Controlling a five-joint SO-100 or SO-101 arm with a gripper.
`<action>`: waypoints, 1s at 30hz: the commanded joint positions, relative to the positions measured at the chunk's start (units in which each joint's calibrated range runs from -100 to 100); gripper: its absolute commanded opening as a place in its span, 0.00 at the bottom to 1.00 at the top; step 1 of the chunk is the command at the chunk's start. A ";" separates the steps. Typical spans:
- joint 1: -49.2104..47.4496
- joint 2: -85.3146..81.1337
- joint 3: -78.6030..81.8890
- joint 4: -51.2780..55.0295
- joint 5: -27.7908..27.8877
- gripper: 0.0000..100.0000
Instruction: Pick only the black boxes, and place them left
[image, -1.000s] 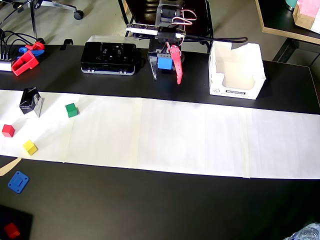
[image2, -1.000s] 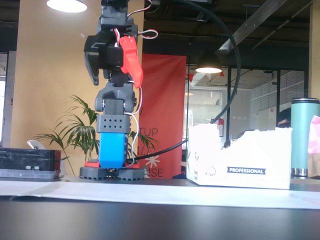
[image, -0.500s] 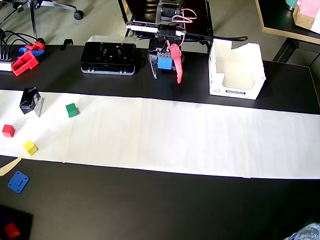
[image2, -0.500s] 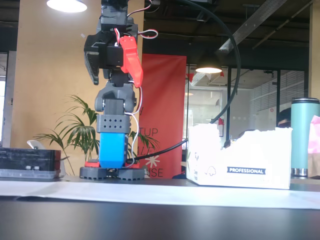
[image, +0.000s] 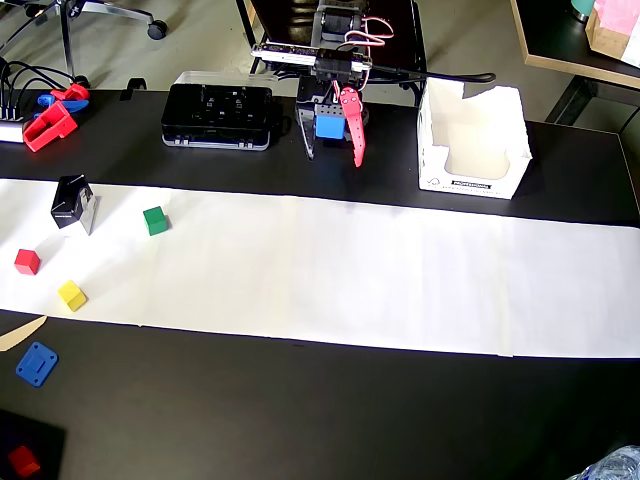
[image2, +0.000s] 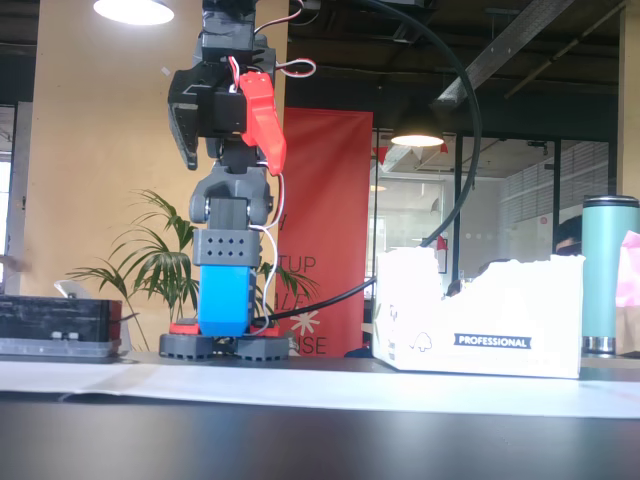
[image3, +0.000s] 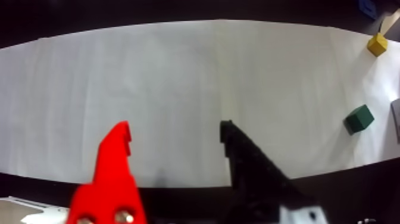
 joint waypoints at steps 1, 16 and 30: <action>-0.07 0.04 -5.37 -0.07 -0.21 0.28; 0.02 0.04 -4.83 -0.07 -0.21 0.28; 0.11 0.04 -5.72 -0.07 -0.21 0.28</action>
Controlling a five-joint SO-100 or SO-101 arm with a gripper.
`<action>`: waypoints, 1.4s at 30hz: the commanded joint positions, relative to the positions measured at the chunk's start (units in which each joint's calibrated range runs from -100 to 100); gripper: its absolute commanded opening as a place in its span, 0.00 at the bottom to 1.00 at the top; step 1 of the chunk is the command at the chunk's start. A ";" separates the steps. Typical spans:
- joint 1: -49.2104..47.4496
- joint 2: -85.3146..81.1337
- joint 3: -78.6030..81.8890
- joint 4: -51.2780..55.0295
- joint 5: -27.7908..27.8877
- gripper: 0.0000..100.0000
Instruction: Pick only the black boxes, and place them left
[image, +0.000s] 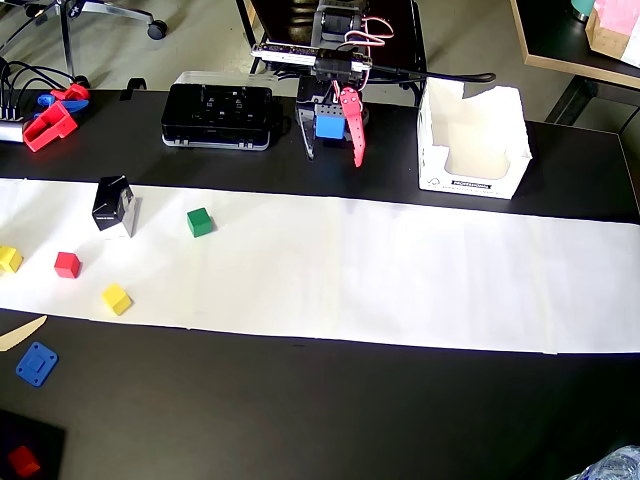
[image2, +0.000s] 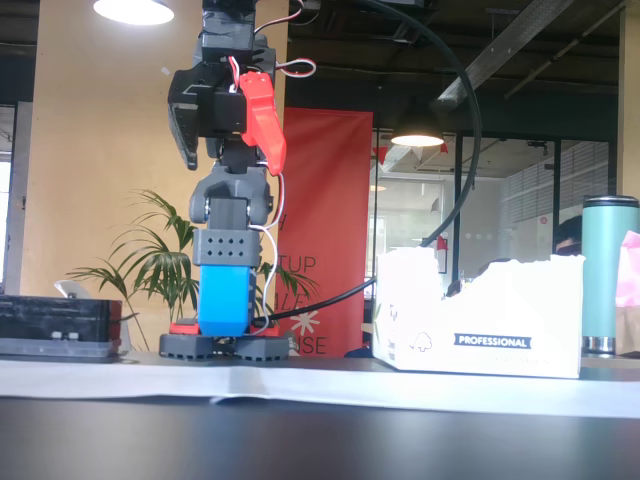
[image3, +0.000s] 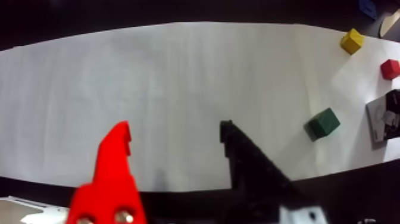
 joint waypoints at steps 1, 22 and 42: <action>0.11 0.04 -5.72 -0.07 -0.21 0.28; 0.11 0.99 -12.63 -0.07 -0.21 0.28; 6.26 14.89 -27.53 -0.07 -0.21 0.28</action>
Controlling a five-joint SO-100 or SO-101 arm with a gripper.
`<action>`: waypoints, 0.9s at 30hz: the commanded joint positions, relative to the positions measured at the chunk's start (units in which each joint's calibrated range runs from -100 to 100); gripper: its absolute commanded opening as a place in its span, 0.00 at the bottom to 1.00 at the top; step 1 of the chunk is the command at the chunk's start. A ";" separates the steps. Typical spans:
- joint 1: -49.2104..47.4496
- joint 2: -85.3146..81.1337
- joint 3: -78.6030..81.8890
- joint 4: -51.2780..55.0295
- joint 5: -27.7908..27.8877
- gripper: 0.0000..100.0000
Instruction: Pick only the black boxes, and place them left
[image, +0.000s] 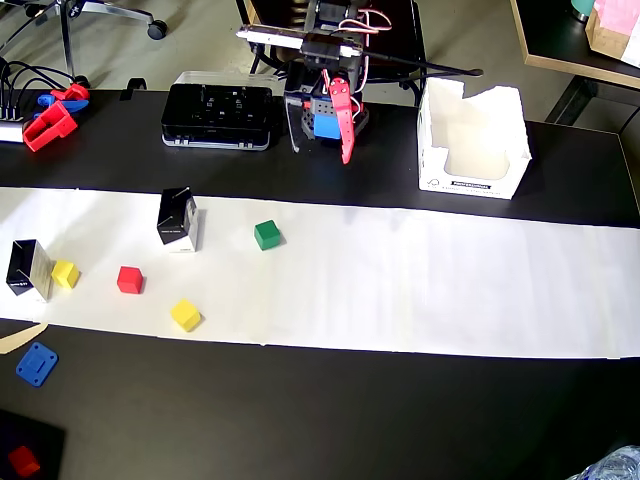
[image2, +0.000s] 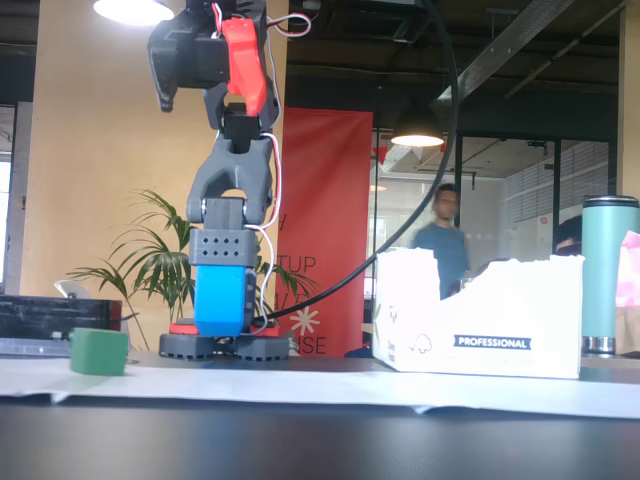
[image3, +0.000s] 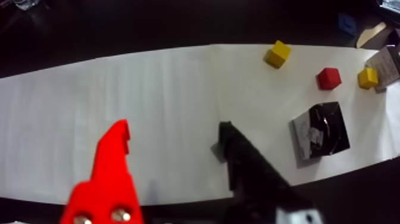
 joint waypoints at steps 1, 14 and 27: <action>1.27 0.21 -9.35 -0.07 -0.21 0.28; 1.27 0.29 -12.10 -0.07 -0.21 0.28; 5.52 6.77 -17.24 -0.07 -0.21 0.28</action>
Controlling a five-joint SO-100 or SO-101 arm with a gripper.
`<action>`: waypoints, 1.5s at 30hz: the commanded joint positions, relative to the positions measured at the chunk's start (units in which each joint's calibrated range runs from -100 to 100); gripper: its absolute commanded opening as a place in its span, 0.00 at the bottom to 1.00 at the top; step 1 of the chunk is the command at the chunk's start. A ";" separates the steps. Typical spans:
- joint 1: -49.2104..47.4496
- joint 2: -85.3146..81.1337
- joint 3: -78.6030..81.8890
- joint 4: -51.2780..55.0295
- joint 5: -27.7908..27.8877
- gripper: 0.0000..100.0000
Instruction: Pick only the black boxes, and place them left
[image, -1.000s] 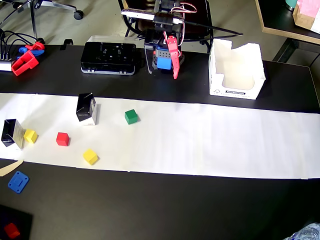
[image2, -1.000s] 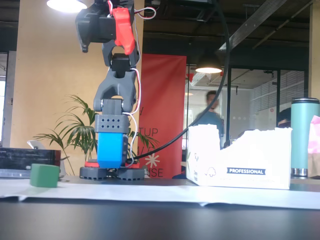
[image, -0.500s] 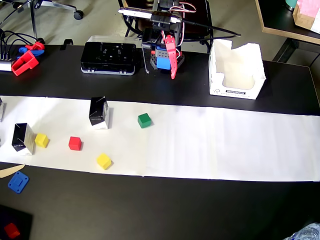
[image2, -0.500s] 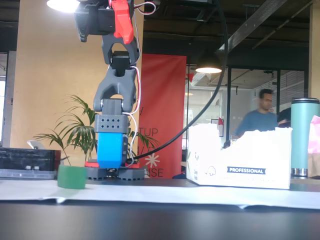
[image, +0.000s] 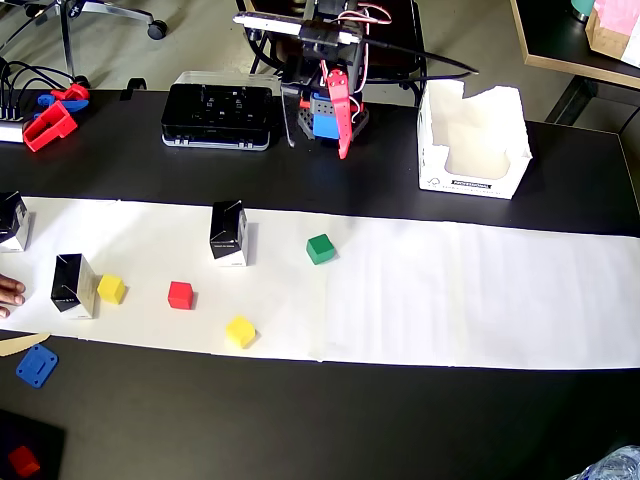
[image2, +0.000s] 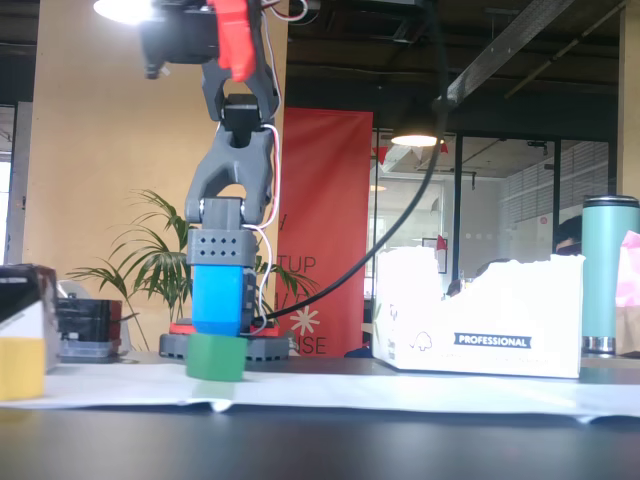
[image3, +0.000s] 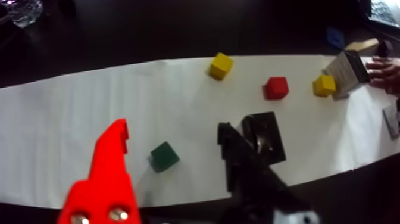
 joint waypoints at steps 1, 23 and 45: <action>3.20 2.80 -10.71 -0.07 -0.21 0.28; 3.46 6.51 -15.15 -0.07 -0.21 0.28; 10.65 25.47 -26.49 8.75 4.11 0.28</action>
